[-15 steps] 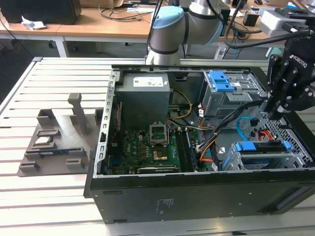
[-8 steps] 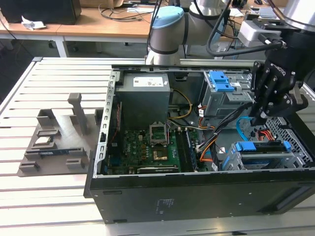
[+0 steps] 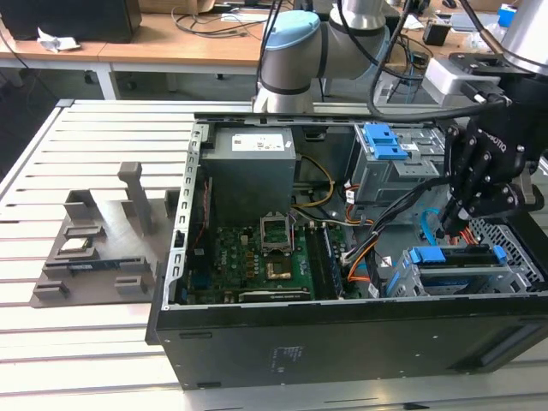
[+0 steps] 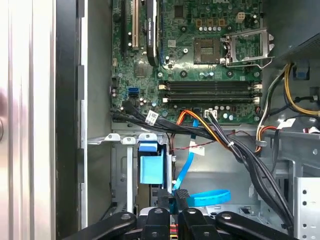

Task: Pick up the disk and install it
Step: 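Insert the second disk wire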

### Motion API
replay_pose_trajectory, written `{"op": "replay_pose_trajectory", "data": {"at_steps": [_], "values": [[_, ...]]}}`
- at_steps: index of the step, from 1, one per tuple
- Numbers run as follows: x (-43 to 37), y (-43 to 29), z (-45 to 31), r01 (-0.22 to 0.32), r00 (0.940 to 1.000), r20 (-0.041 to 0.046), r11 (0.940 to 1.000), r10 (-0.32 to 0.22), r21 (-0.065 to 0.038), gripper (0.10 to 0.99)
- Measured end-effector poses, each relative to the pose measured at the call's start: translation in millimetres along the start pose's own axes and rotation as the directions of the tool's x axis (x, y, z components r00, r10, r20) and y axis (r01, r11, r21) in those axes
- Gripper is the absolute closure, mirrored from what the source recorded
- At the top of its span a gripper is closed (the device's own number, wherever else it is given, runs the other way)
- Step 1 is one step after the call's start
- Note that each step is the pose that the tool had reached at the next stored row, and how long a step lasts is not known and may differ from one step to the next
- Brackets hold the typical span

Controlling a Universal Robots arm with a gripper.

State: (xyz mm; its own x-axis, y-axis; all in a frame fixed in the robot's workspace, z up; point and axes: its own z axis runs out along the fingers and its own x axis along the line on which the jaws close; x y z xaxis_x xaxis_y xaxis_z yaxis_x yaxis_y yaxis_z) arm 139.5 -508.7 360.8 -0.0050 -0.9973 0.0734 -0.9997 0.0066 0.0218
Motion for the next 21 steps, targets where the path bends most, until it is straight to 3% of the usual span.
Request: {"op": "replay_pose_trajectory", "data": {"at_steps": [3,5,9,13,21], "values": [[3.8,-2.6,10.8,0.000,1.0000,-0.0004,1.0000,0.000,0.000,0.925],[5.2,-4.0,13.5,0.000,1.0000,-0.0004,1.0000,0.000,0.000,0.925],[9.3,-6.8,15.4,0.000,1.0000,-0.0005,1.0000,0.000,0.000,0.925],[9.5,-16.0,17.6,0.000,1.0000,-0.0004,1.0000,0.000,0.000,0.925],[9.2,-16.9,23.4,0.000,1.0000,-0.0010,1.0000,0.000,0.000,0.925]]}}
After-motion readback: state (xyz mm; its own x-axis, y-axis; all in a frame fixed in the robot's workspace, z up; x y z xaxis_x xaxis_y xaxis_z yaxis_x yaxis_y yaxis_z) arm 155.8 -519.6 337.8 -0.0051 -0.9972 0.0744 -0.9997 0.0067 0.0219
